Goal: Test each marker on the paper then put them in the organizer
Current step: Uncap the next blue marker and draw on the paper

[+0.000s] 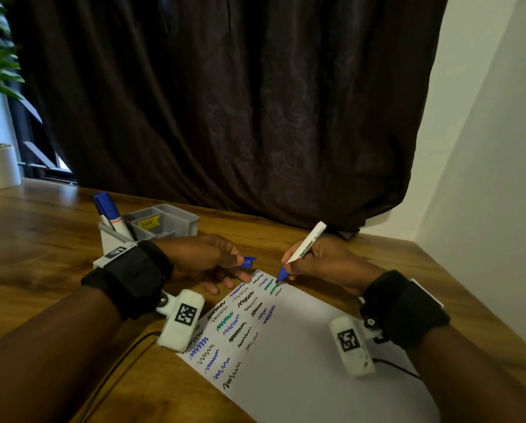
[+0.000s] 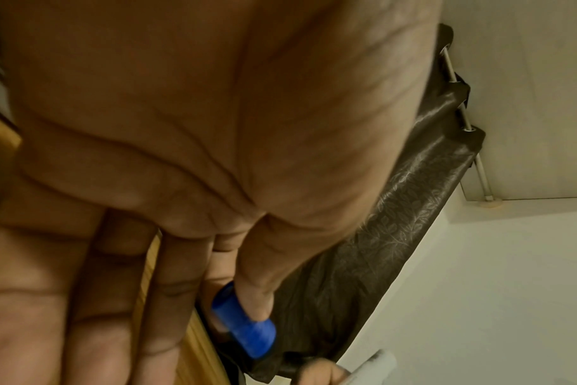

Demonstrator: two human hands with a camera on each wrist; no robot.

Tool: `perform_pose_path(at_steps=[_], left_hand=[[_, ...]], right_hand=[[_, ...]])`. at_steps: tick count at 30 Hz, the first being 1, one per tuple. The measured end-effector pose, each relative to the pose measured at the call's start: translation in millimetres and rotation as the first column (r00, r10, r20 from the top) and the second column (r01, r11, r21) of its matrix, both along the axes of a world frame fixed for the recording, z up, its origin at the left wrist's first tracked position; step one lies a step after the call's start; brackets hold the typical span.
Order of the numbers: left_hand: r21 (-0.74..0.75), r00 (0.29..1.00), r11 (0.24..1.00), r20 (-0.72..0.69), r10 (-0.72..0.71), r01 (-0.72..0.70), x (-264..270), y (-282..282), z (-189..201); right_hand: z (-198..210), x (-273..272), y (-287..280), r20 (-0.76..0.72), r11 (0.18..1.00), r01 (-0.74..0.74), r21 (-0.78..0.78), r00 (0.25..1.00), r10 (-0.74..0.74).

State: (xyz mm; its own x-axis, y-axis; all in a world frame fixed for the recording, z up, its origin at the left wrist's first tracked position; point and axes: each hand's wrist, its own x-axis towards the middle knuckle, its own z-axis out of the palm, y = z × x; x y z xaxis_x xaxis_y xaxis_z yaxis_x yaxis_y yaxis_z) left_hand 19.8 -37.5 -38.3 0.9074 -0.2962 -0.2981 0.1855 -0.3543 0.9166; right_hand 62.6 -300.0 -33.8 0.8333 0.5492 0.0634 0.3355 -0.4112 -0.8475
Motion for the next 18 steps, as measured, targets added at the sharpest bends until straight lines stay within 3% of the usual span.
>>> perform_pose_path(at_steps=[8,18], left_hand=[[0.012,1.0,1.0,0.001,-0.002,0.002,0.4,-0.4,0.1],[0.015,1.0,1.0,0.003,0.006,-0.006,-1.3,0.0,0.5]], right_hand=[[-4.8,7.4,-4.7,0.036,0.988,-0.02,-0.155,0.999,0.026],[-2.2,2.1,-5.4,0.04,0.972,-0.084,-0.219,0.995,0.095]])
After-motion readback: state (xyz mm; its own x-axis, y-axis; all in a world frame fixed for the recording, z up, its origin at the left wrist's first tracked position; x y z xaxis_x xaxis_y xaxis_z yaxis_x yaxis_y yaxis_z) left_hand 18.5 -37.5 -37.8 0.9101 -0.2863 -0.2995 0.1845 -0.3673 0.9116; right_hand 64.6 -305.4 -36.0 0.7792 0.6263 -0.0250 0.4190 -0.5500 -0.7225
